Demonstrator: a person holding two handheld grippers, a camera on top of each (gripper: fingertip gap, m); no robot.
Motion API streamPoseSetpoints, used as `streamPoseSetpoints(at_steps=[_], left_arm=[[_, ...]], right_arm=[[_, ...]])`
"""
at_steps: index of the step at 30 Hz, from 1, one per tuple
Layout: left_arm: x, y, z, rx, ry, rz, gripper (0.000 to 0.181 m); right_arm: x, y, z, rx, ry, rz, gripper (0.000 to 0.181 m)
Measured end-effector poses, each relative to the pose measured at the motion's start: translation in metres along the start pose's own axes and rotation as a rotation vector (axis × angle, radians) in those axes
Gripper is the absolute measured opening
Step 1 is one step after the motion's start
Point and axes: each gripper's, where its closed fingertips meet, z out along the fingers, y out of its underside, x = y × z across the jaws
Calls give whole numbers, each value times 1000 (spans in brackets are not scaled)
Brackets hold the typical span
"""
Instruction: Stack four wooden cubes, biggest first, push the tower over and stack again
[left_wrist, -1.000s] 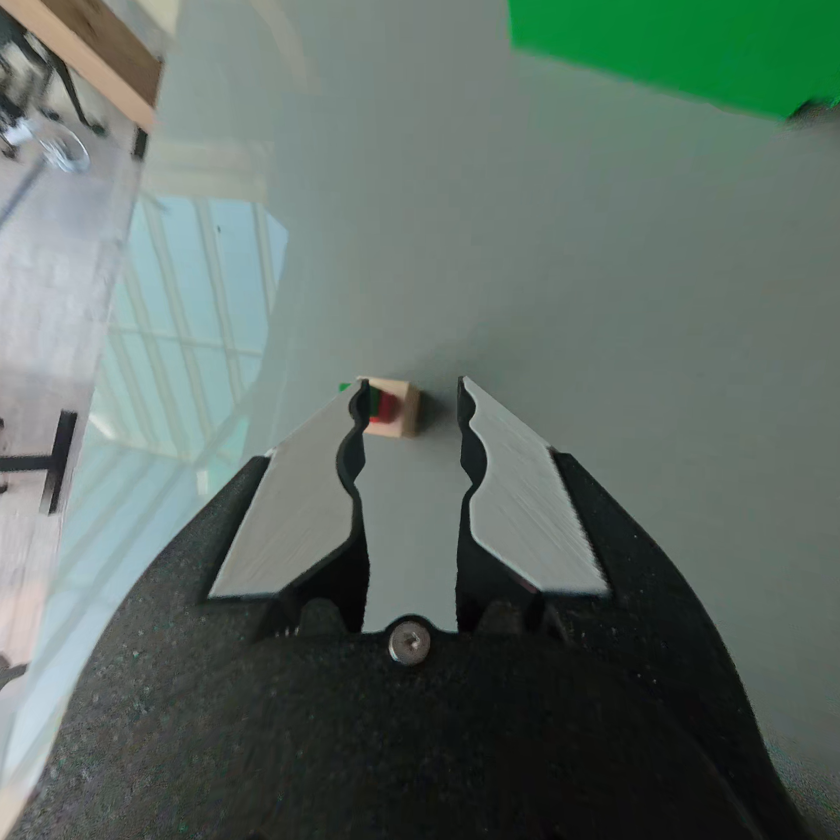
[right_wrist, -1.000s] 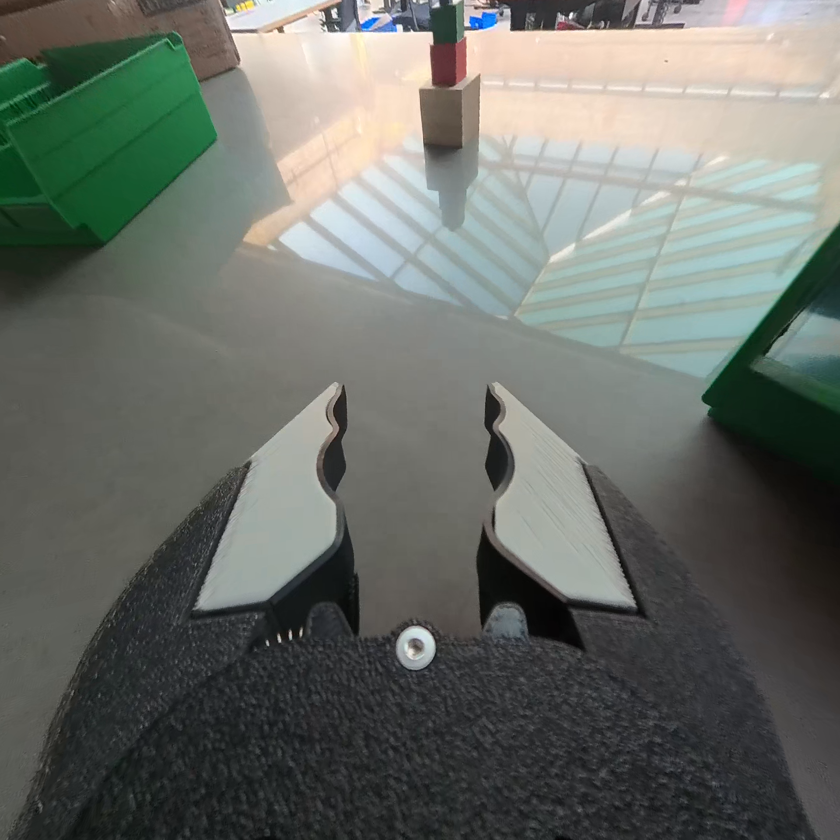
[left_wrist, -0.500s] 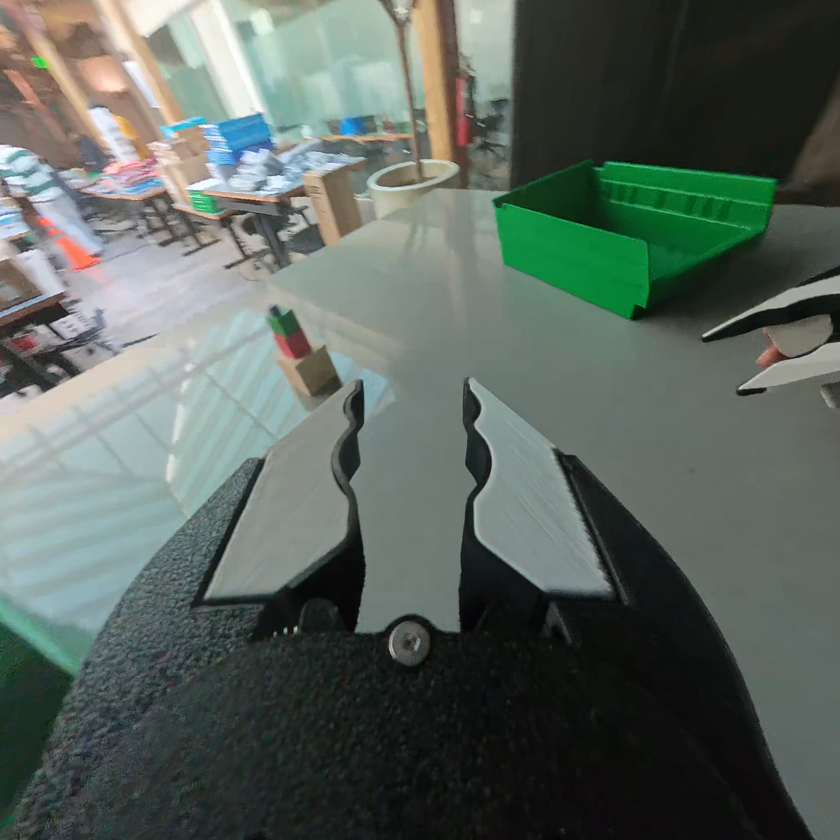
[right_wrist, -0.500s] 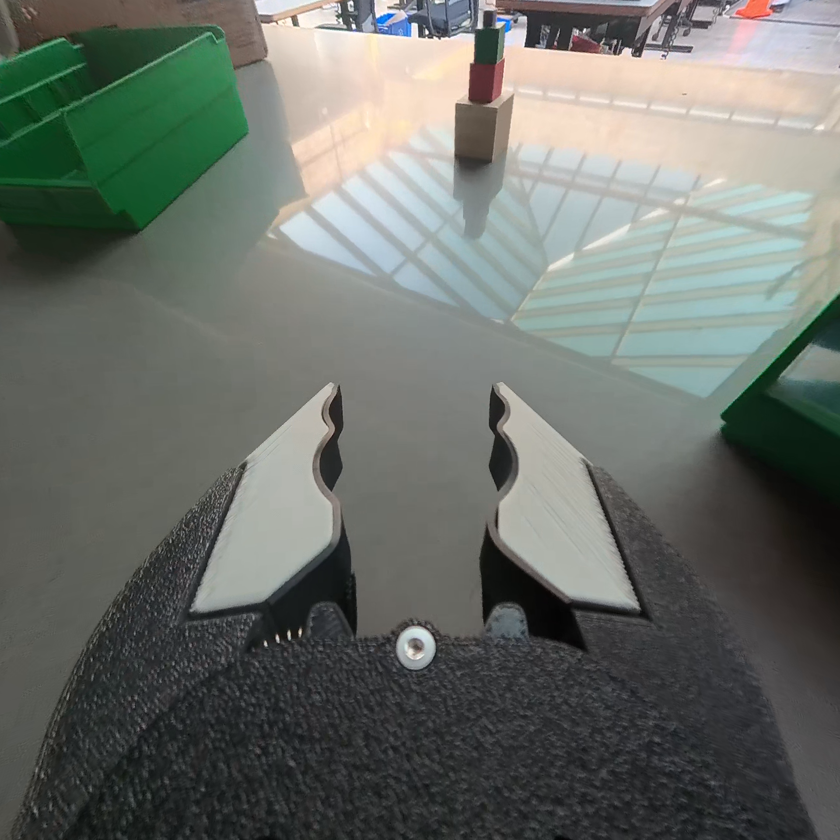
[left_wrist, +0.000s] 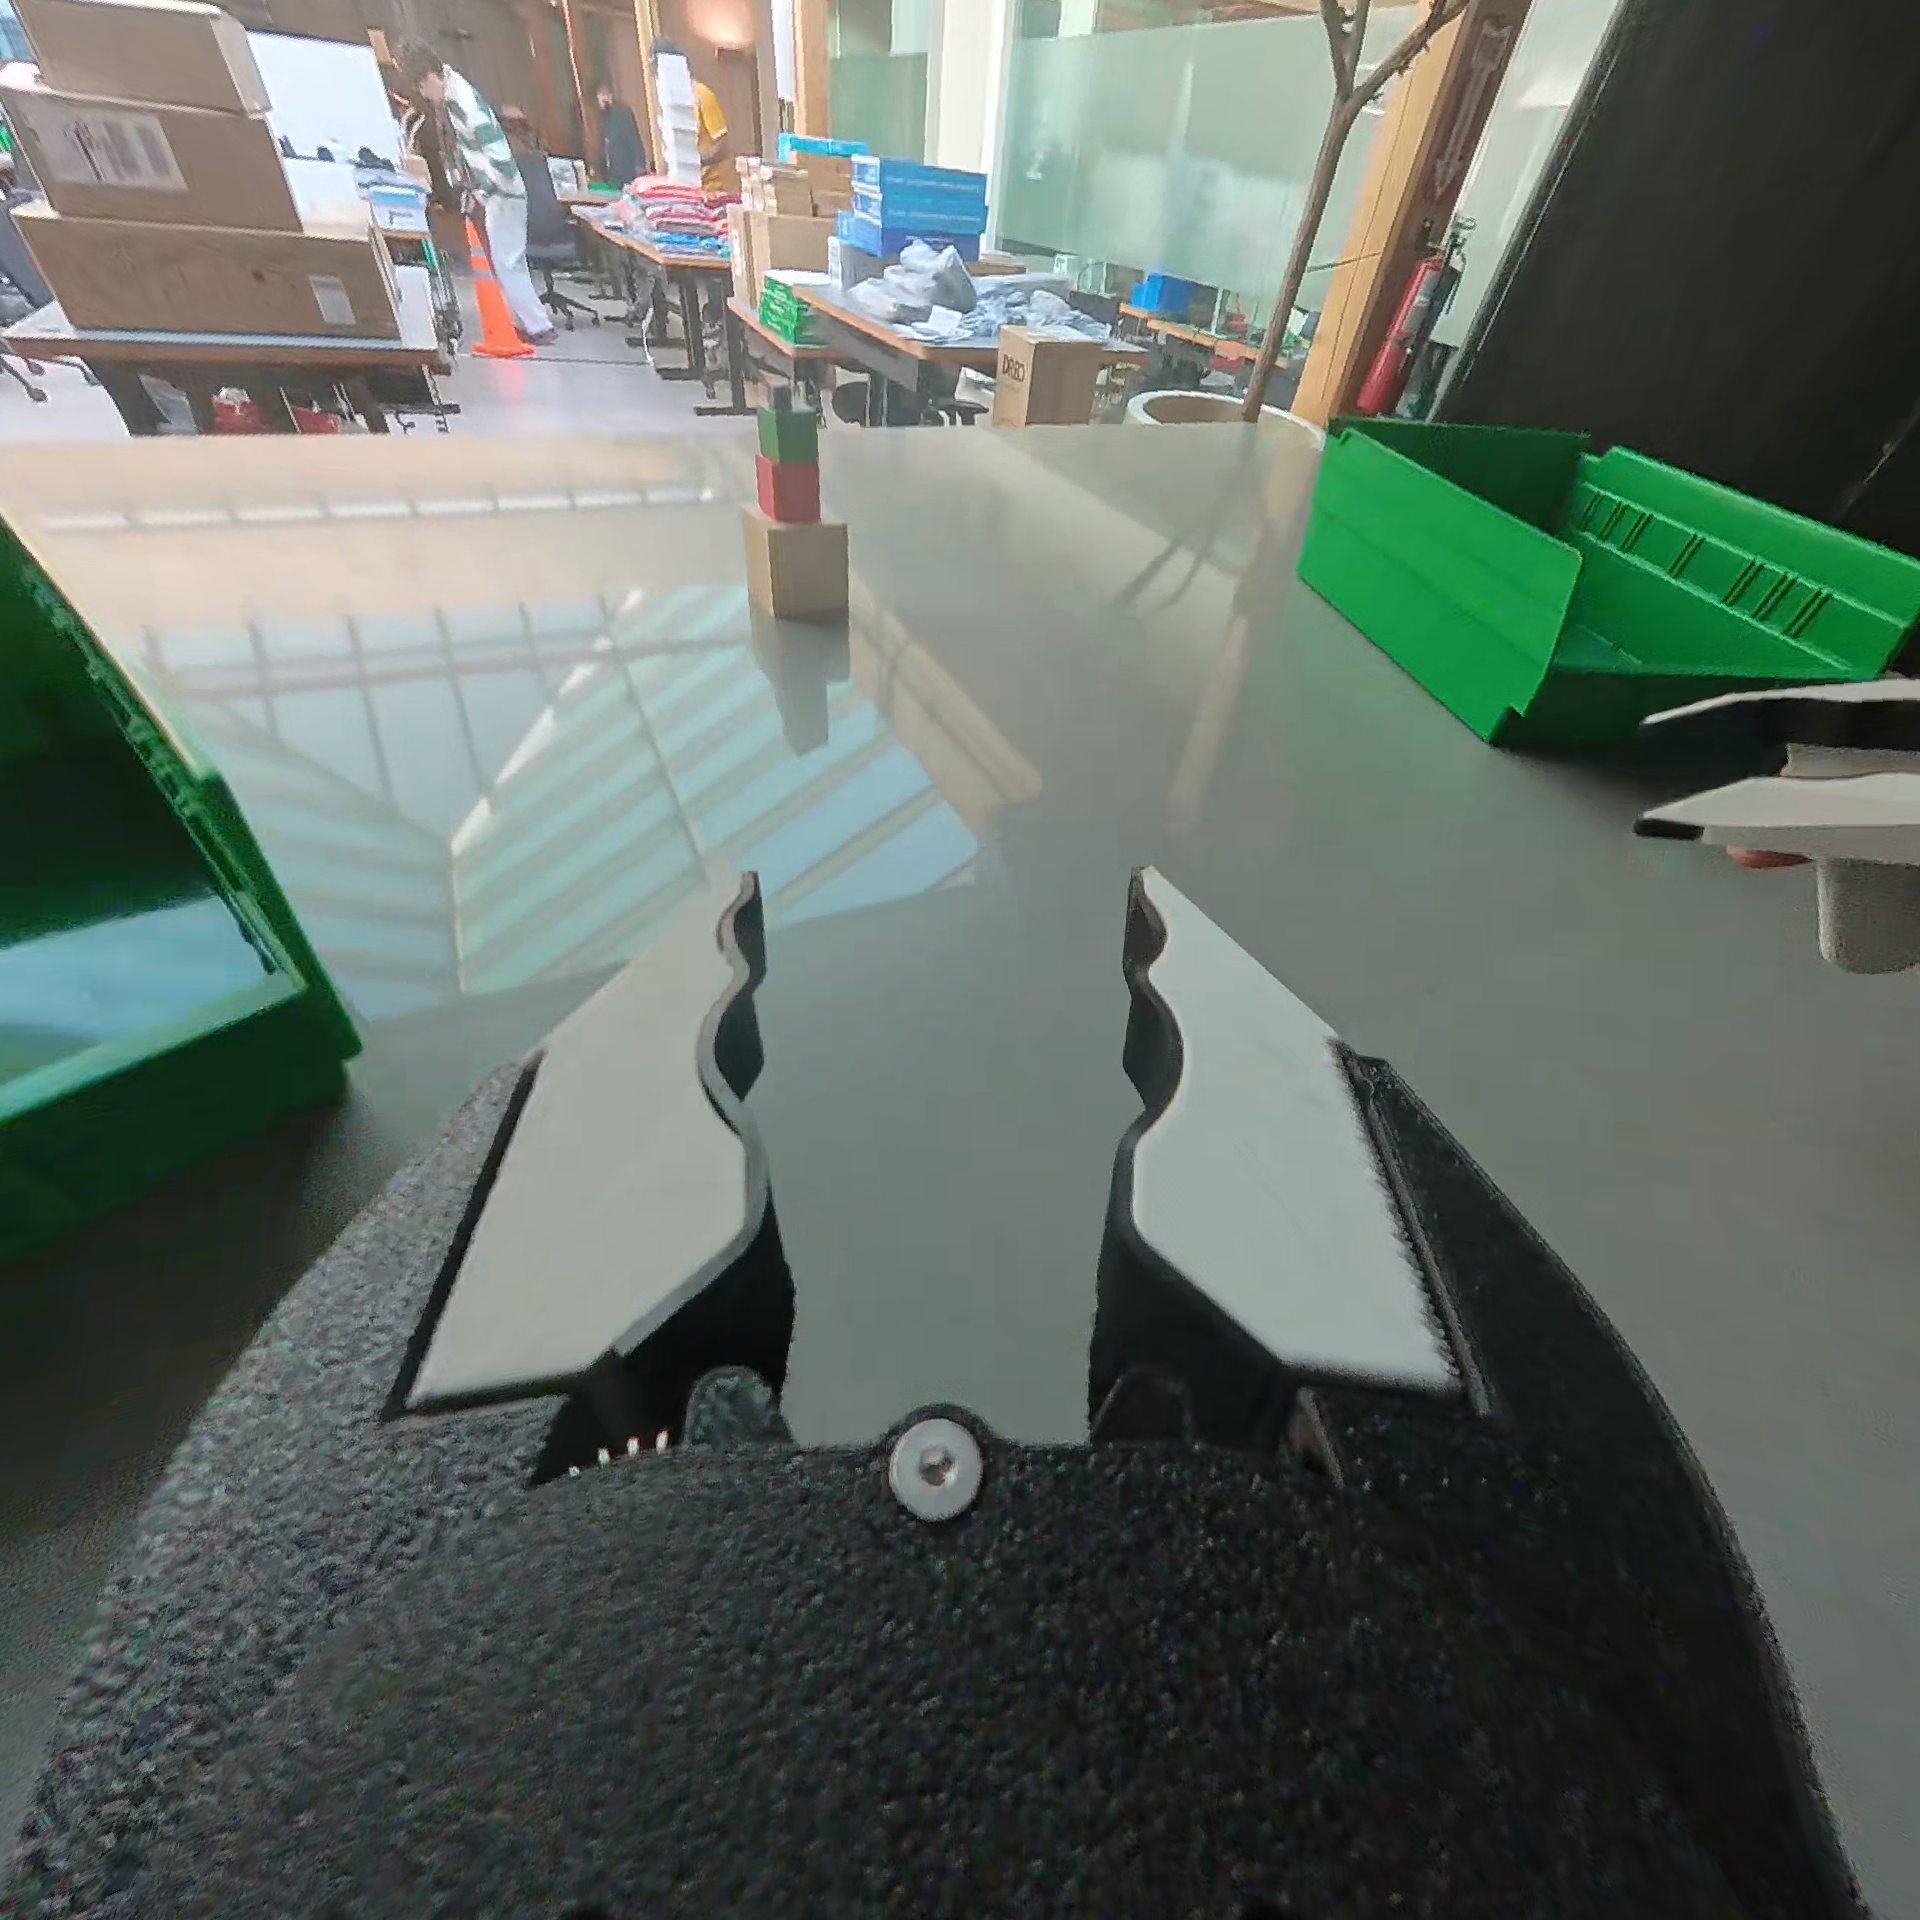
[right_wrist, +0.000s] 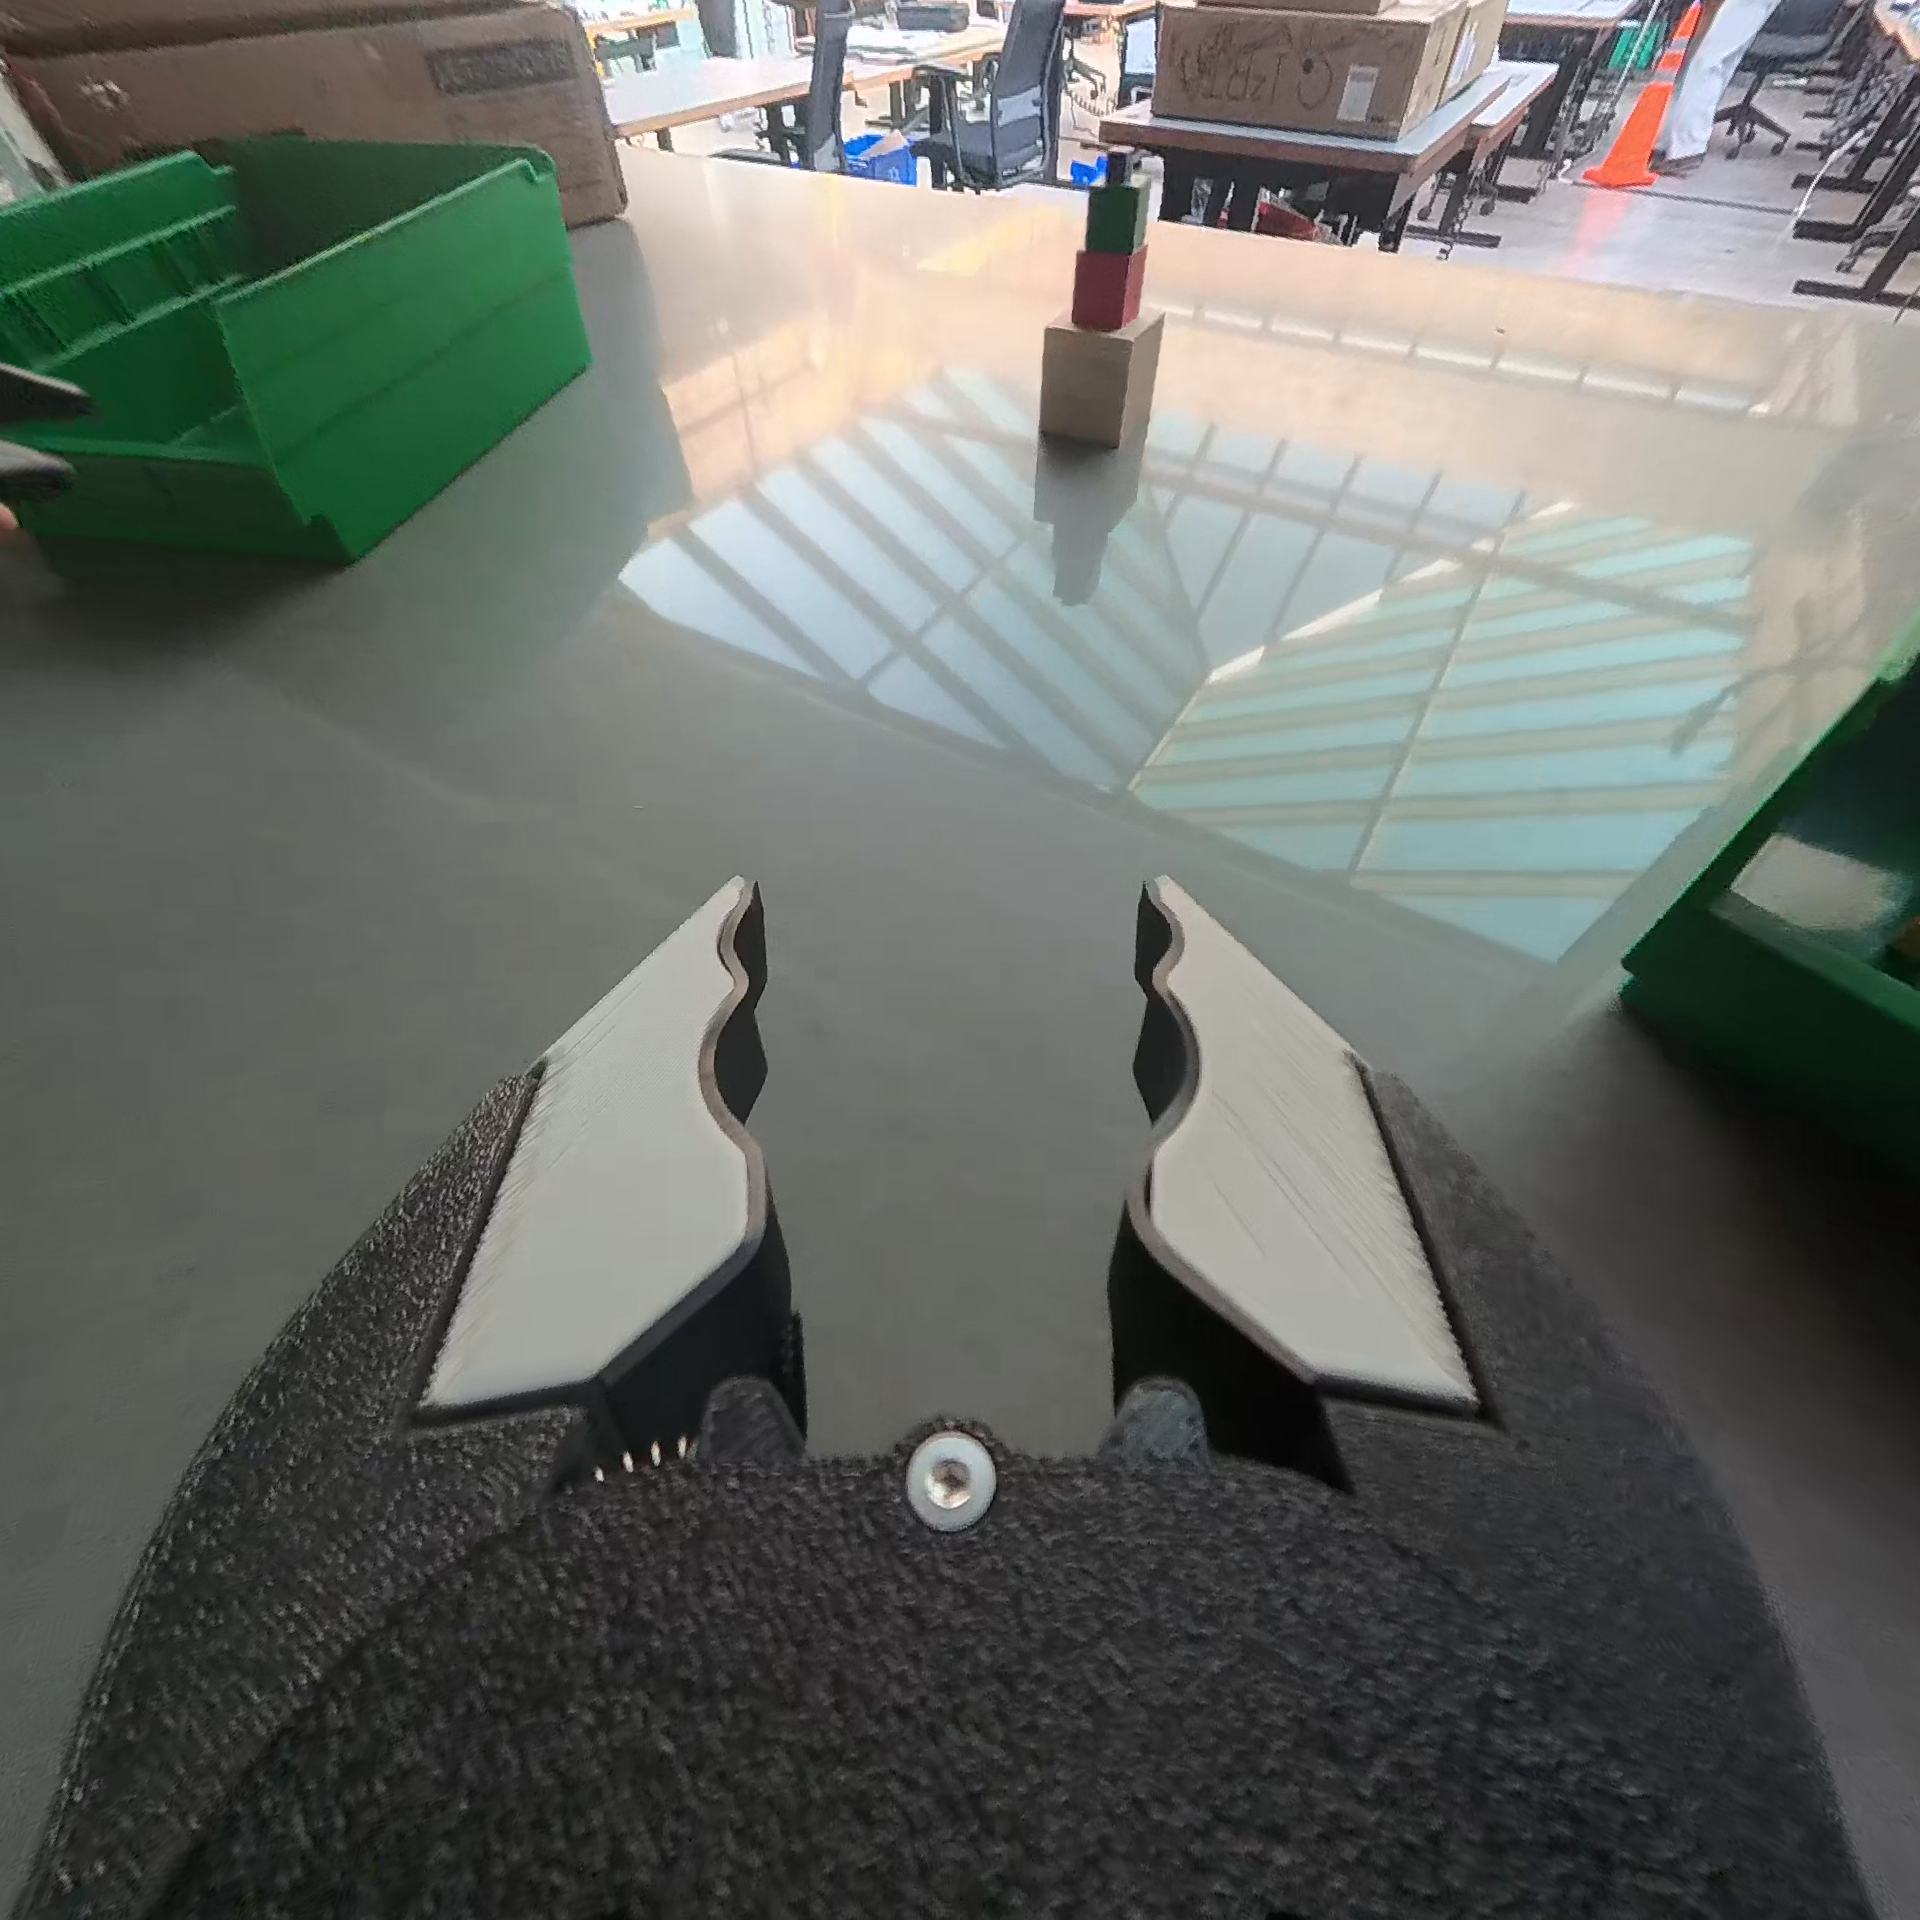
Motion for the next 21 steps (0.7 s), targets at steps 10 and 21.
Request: streamPoseSetpoints(at_steps=[10,21], left_arm=[[18,7,2,6,27,-10,69],[22,8,-3,22,40,-14,67]], right_arm=[[-13,-1,-9,27,-1,-7,68],[-25,-4,-10,27,-3,-6,67]])
